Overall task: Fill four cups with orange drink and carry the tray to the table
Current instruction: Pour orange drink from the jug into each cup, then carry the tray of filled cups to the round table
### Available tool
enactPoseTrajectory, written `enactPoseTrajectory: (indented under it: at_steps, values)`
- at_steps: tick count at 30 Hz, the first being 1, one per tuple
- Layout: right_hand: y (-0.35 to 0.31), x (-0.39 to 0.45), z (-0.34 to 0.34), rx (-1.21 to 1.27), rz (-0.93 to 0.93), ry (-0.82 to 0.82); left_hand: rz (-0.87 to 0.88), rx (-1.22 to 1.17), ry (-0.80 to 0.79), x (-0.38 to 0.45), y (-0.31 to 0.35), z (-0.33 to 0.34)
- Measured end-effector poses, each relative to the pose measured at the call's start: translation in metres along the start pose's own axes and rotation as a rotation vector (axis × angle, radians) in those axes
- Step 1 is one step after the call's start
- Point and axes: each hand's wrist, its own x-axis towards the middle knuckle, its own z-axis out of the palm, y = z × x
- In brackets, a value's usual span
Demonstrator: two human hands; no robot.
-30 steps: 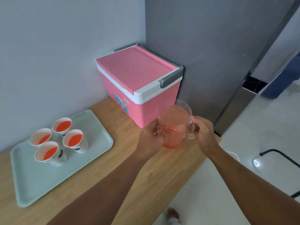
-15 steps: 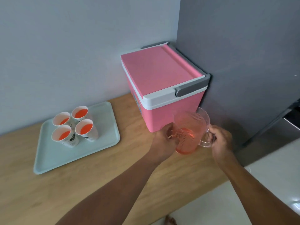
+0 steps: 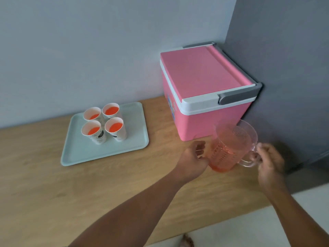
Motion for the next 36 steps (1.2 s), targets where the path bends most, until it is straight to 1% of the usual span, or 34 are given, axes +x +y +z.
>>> enactPoseTrajectory:
  at_steps: [2,4,5,7,9,11,13,15,18,21,23,25,30,33,36]
  values:
    - [0.001,-0.012,-0.004,-0.097,-0.024,0.106,0.007,0.025,0.010,-0.012,-0.014,-0.023]
    - [0.008,-0.033,-0.010,-0.079,0.005,0.282,-0.001,0.056,0.026,-0.028,-0.035,-0.054]
    - [0.011,-0.044,-0.013,-0.074,0.051,0.345,-0.014,0.073,0.039,-0.037,-0.046,-0.072]
    - [0.020,-0.069,-0.011,-0.069,0.186,0.422,-0.038,0.098,0.086,-0.059,-0.073,-0.114]
    - [0.040,-0.090,-0.011,-0.067,0.305,0.425,-0.075,0.108,0.148,-0.084,-0.099,-0.157]
    - [0.070,-0.105,-0.008,-0.128,0.421,0.416,-0.121,0.132,0.208,-0.108,-0.122,-0.201]
    - [0.079,-0.128,0.014,-0.225,0.421,0.356,-0.151,0.168,0.271,-0.129,-0.141,-0.243]
    - [0.054,-0.152,0.059,-0.344,0.408,0.305,-0.155,0.199,0.332,-0.145,-0.153,-0.278]
    - [0.032,-0.167,0.113,-0.476,0.345,0.144,-0.173,0.225,0.414,-0.160,-0.162,-0.324]
    - [0.024,-0.161,0.158,-0.556,0.268,-0.026,-0.196,0.190,0.476,-0.166,-0.167,-0.359]
    - [0.020,-0.155,0.184,-0.603,0.259,-0.143,-0.209,0.183,0.521,-0.167,-0.167,-0.374]
    - [0.018,-0.144,0.208,-0.657,0.237,-0.219,-0.224,0.199,0.552,-0.164,-0.165,-0.386]
    - [0.022,-0.102,0.254,-0.799,0.281,-0.416,-0.276,0.242,0.619,-0.145,-0.161,-0.412]
    - [0.019,-0.079,0.275,-0.858,0.274,-0.511,-0.303,0.267,0.687,-0.135,-0.156,-0.421]
    - [0.017,-0.056,0.294,-0.904,0.265,-0.577,-0.326,0.306,0.723,-0.125,-0.155,-0.429]
